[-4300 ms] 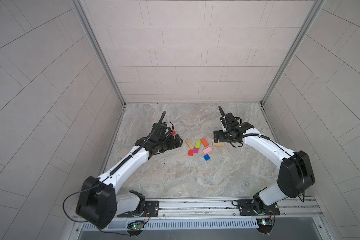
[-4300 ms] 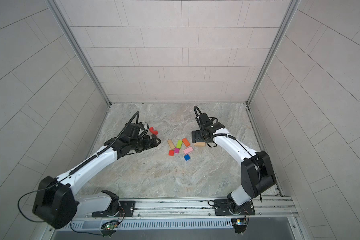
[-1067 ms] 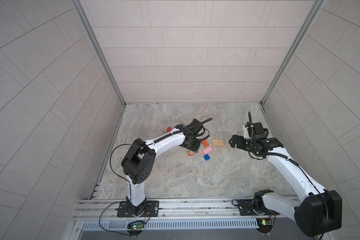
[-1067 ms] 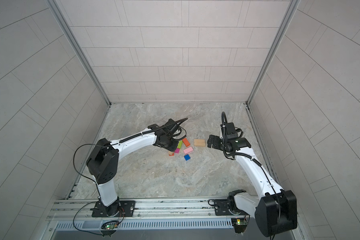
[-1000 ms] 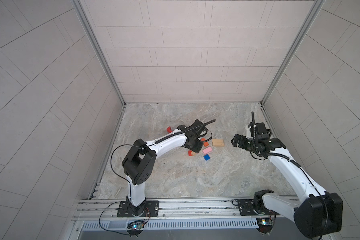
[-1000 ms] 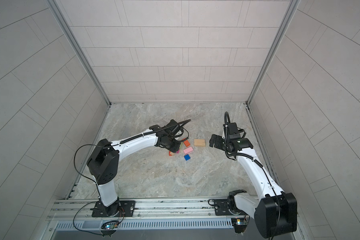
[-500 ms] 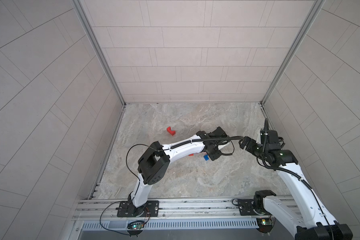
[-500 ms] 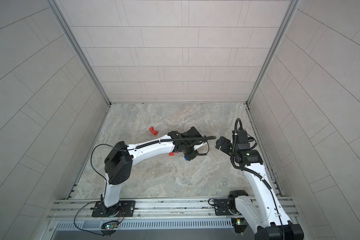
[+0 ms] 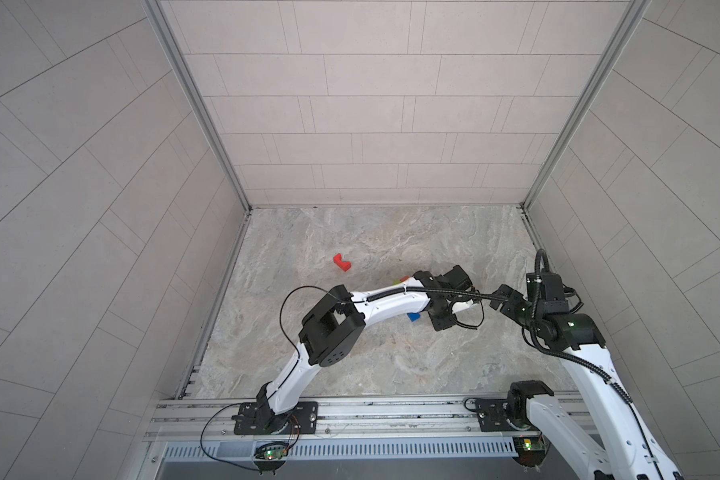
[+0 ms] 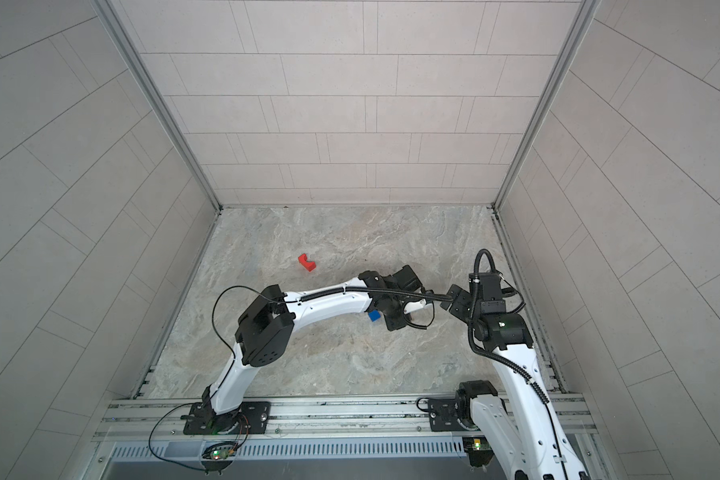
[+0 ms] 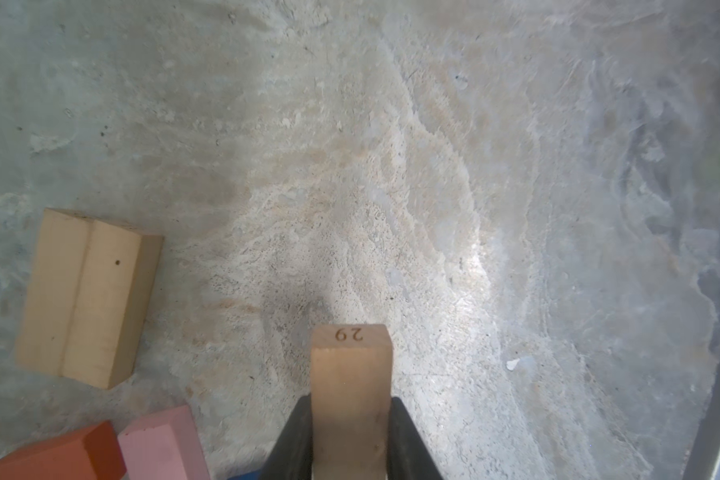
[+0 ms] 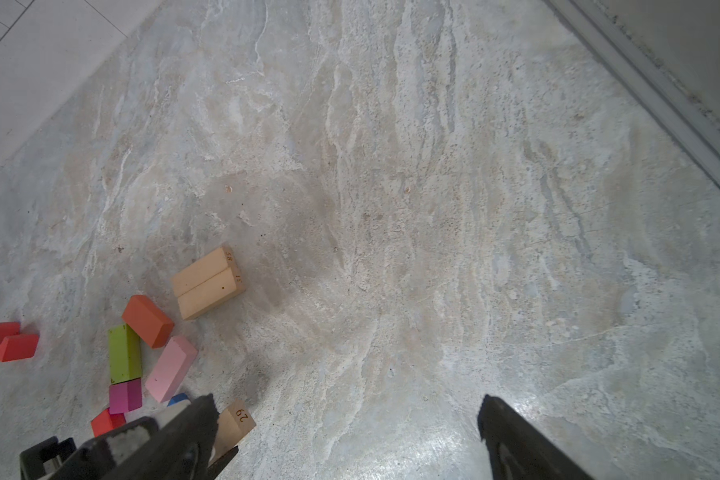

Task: Build the wood block tower
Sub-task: 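Lift the plank marked 29 with the left gripper while the right arm swings aside, then lower the plank marked 29 onto the table and open the left gripper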

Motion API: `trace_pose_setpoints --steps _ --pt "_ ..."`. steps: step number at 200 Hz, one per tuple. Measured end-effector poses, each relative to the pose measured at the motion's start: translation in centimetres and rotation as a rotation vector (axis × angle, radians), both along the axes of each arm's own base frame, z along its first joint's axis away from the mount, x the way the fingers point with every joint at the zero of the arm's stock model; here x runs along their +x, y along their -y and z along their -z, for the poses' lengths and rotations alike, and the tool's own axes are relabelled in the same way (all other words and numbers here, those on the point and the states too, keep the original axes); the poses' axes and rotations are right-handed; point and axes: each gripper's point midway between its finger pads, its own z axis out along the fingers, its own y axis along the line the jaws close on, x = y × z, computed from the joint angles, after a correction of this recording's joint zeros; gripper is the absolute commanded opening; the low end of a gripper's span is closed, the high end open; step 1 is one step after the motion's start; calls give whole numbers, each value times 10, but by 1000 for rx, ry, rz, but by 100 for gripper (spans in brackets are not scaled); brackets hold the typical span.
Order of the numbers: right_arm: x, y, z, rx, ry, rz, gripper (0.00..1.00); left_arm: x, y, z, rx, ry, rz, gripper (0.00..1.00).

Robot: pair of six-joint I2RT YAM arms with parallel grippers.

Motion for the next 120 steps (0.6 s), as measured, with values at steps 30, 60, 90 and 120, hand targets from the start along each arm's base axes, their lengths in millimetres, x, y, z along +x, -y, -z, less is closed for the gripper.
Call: trace_pose_setpoints --steps 30,60,90,120 --pt "-1 6 3 -34 -21 14 99 0 -3 15 35 -8 17 1" --pt "-1 9 6 -52 -40 18 100 -2 -6 25 59 -16 30 6" --pt "-1 10 8 -60 -48 15 99 -2 -8 32 73 -19 34 12" --pt "-1 11 7 -70 -46 13 100 0 -7 33 71 -13 31 30"
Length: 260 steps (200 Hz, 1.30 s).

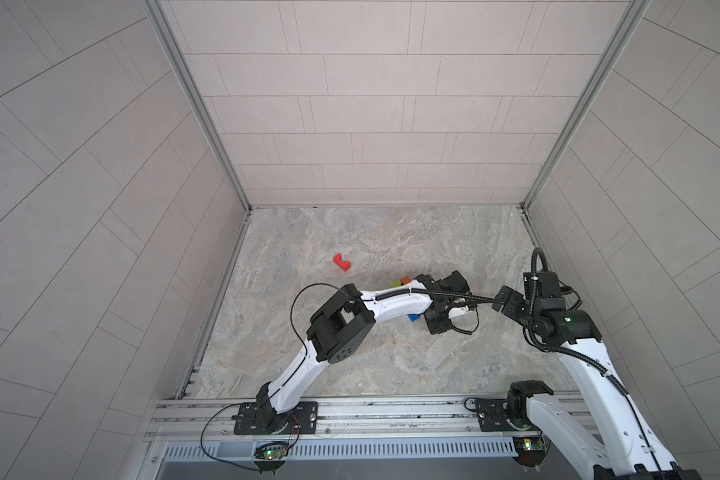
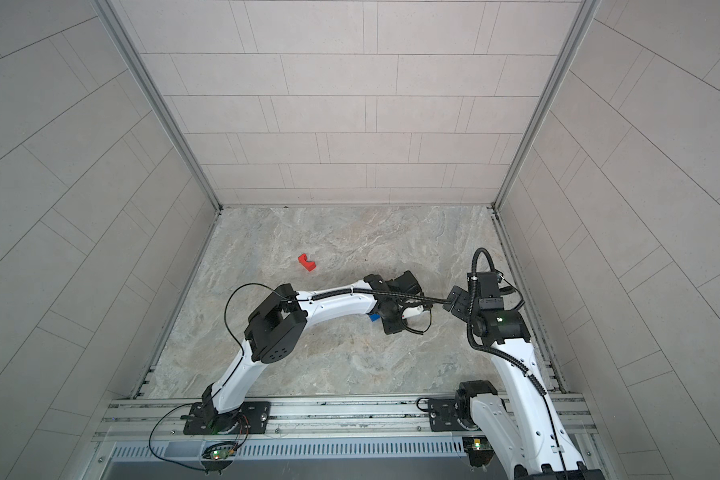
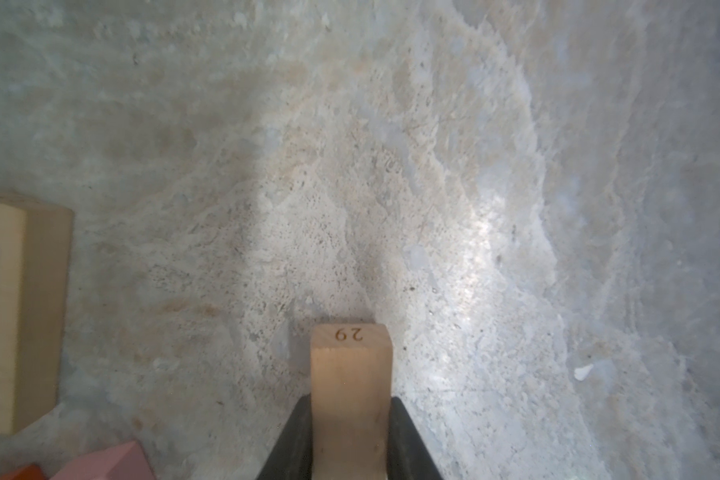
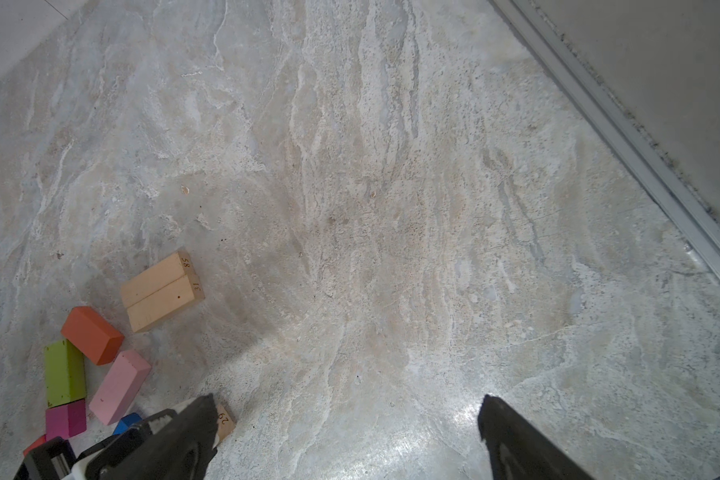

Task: Build the wood block tower
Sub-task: 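Lower the plank marked 29 onto the table and open the left gripper, then withdraw the left gripper while the right gripper moves over the plank marked 29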

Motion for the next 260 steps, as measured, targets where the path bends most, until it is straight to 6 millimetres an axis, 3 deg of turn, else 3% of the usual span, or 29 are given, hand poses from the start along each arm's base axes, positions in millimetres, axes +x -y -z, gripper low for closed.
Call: trace_pose_setpoints --steps 42,99,151,195,224,260 --pt "1 0 1 -10 -5 -12 99 1 -1 6 -2 10 -7 60" --pt "7 -7 8 13 5 -52 99 0 -6 -9 -38 28 -18 68" --pt "17 -30 28 104 0 -151 99 -1 -17 -58 -165 50 -66 72" --pt "24 -56 48 194 -60 -262 99 18 -56 -97 -311 27 -220 78" --pt "26 -83 55 199 -85 -377 99 34 -88 -109 -369 17 -366 82" --pt "22 -114 68 159 -144 -506 99 39 -116 -120 -430 -20 -536 91"
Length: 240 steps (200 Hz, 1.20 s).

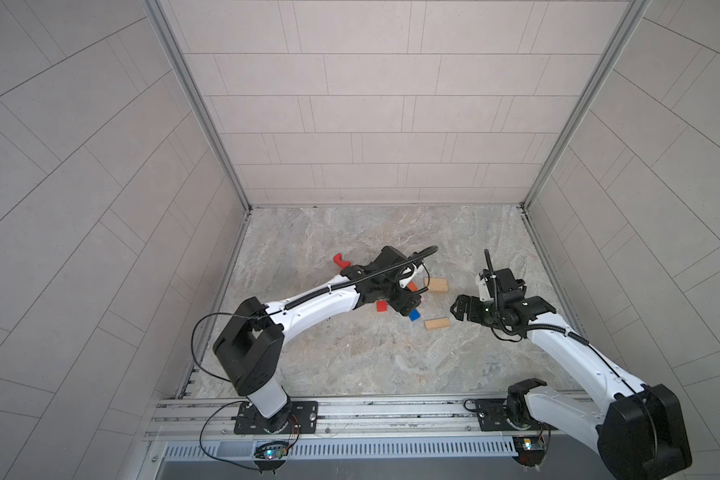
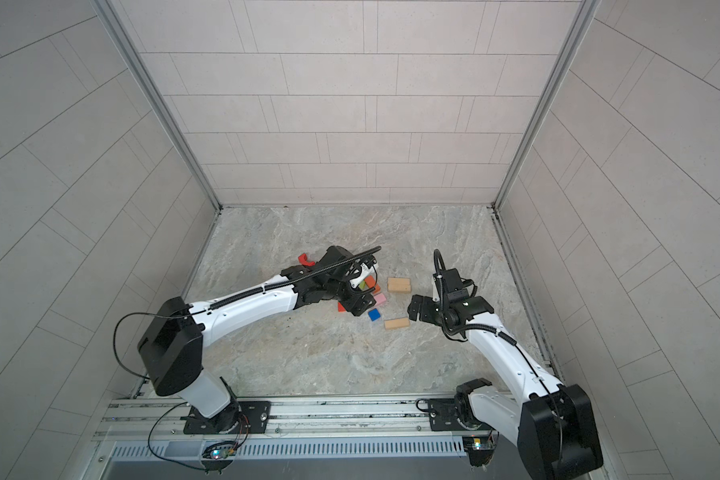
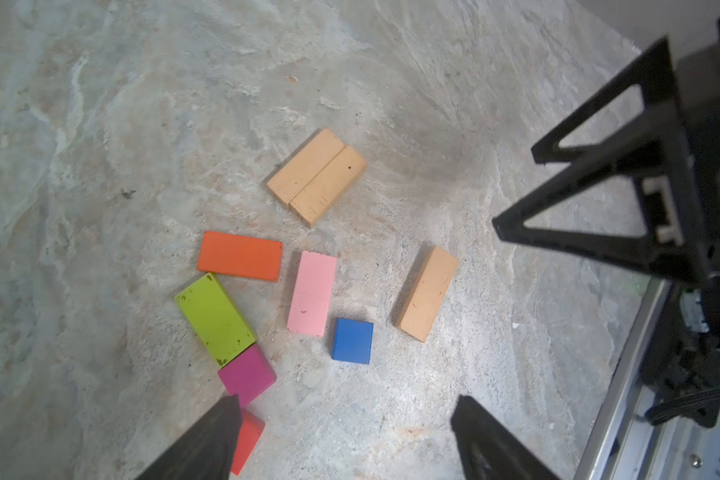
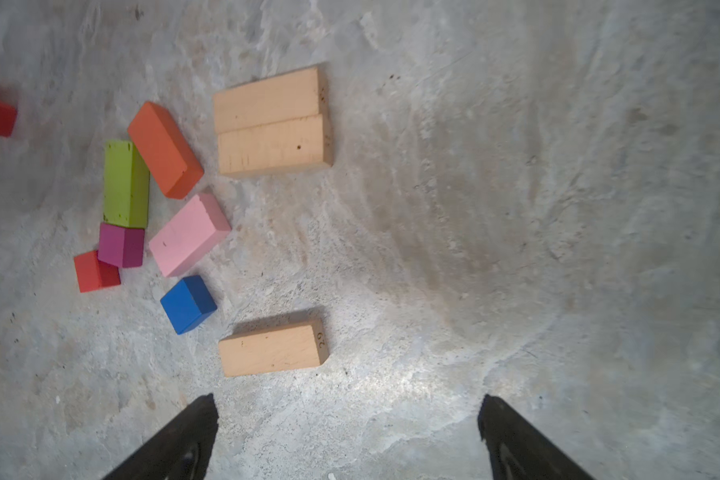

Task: Build the wood block tower
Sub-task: 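Withdraw the left gripper while the right gripper moves over the plank marked 29, then close the right gripper on the plank marked 29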

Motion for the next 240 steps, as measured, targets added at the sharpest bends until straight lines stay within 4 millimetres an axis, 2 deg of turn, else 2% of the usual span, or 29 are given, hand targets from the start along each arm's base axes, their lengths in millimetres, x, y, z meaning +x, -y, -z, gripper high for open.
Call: trace_pose_setpoints --steps 28,66,80,132,168,240 --pt "-1 -18 4 -44 -1 -84 99 7 -32 -7 -56 -52 -145 97" --pt "0 -42 6 -116 8 -196 98 24 -89 -25 -130 -94 -364 99" --pt "2 -48 7 -135 5 -221 98 23 -102 -33 -143 -107 -410 100" --pt "4 -62 25 -202 -44 -283 98 4 -131 -50 -144 -169 -455 100" --pt "0 -69 39 -244 -76 -317 97 4 -155 -53 -141 -186 -495 100" --pt "1 -68 56 -295 -110 -320 94 -5 -160 -60 -192 -189 -478 100"
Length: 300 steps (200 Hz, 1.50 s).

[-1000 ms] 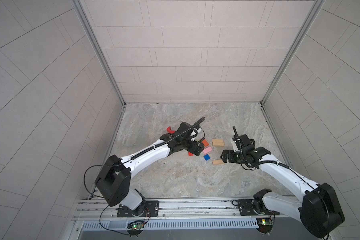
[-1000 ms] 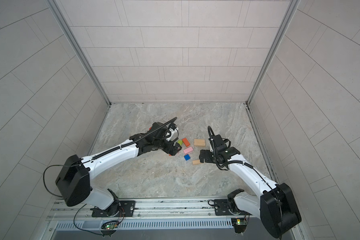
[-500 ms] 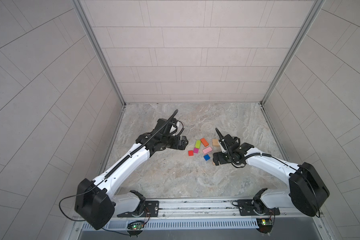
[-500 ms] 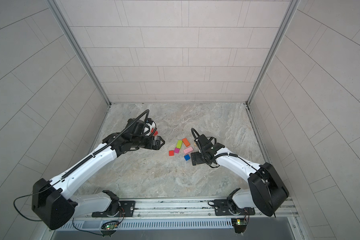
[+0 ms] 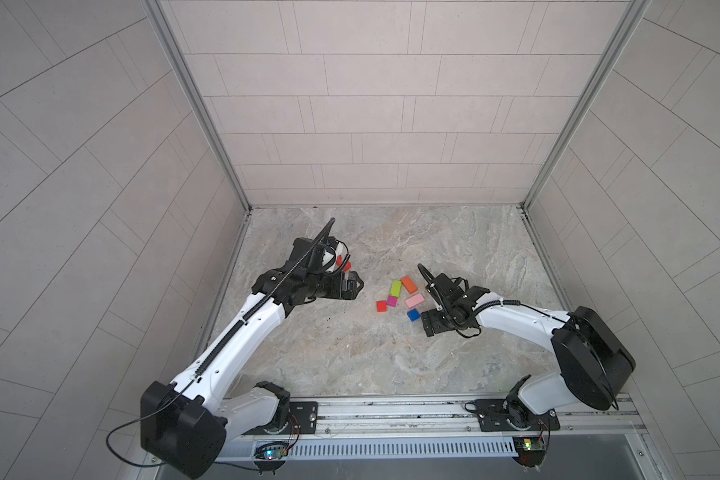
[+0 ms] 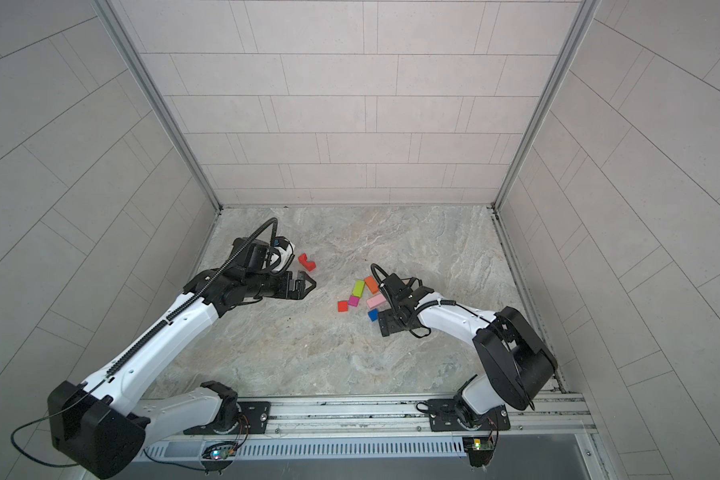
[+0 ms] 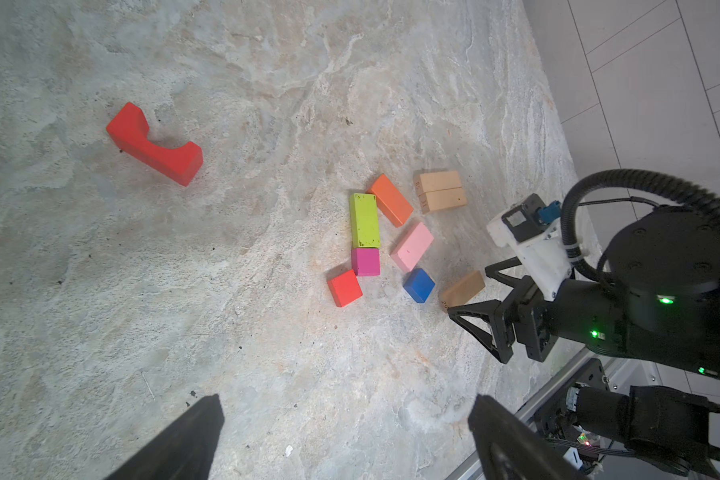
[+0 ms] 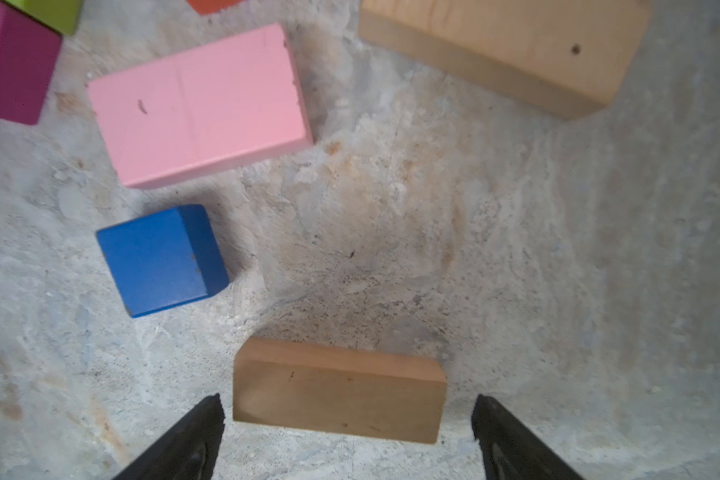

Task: Build the wood block tower
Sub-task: 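Close the right gripper on the plank marked 29, then slide the held plank with the right gripper toward the two side-by-side planks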

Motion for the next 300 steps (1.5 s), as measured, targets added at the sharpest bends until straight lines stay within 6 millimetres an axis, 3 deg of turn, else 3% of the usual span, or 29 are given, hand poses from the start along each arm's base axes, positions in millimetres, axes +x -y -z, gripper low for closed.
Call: trace_pose_setpoints --steps 122,193,233,300 --pt "5 -5 9 -30 5 35 83 -2 -1 -10 -25 38 1 99" --pt "9 0 4 -48 17 95 68 -1 -3 -13 -30 55 -5 99" --pt "28 0 -6 -35 23 163 66 -1 -3 -13 -30 55 -5 99" --pt "49 10 -1 -19 -6 247 65 -1 -3 -14 -31 58 -5 99"
